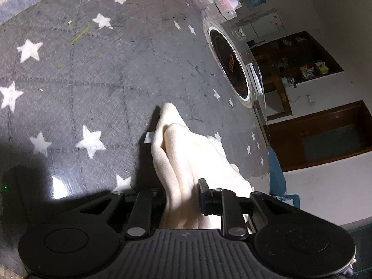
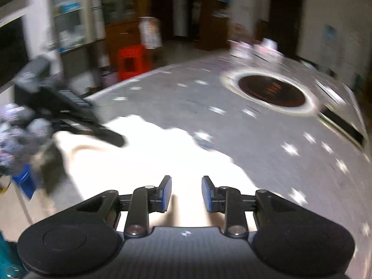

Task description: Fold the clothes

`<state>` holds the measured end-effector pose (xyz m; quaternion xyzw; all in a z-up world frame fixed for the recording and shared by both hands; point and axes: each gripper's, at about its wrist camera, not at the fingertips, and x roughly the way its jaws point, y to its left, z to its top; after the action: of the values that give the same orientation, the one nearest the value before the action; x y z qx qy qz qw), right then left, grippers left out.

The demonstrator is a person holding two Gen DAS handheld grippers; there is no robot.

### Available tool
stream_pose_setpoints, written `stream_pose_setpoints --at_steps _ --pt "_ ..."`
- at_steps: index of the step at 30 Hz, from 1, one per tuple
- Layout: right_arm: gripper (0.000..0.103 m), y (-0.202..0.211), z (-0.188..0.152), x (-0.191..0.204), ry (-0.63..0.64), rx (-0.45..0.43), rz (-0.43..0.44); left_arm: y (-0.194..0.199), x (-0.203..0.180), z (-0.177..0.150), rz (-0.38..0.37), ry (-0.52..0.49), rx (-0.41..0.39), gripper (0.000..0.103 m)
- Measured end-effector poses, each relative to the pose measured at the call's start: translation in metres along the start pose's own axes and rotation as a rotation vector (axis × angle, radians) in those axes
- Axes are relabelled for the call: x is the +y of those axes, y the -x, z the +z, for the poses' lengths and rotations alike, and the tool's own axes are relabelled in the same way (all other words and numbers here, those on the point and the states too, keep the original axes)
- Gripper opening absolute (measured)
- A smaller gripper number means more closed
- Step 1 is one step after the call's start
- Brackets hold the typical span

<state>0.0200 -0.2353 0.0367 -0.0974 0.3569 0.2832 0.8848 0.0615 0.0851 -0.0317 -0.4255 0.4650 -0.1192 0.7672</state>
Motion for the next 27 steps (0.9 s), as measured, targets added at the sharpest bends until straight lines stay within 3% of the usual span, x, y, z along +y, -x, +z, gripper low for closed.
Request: stream_pose_setpoints --at_steps 5,7,16,20,22,27 --pt "0.039 0.003 -0.021 -0.041 -0.15 0.005 -0.082 -0.001 -0.005 -0.001 0.02 -0.044 -0.005 0.022" --pt "0.053 0.005 -0.027 -0.051 -0.203 0.001 -0.087 -0.002 -0.006 -0.001 0.026 -0.056 -0.007 0.022" --pt "0.053 -0.002 -0.041 -0.067 -0.378 -0.03 -0.046 -0.004 -0.011 -0.002 0.035 -0.095 -0.01 0.023" --pt "0.044 -0.004 -0.041 -0.061 -0.385 -0.045 -0.036 -0.004 -0.013 -0.002 0.041 -0.113 -0.012 0.023" --pt "0.03 -0.005 -0.041 -0.058 -0.392 -0.046 -0.021 -0.004 -0.014 -0.002 0.048 -0.13 -0.016 0.023" --pt "0.012 -0.001 -0.041 -0.053 -0.424 -0.073 -0.009 -0.003 -0.025 -0.003 0.089 -0.207 -0.037 0.022"
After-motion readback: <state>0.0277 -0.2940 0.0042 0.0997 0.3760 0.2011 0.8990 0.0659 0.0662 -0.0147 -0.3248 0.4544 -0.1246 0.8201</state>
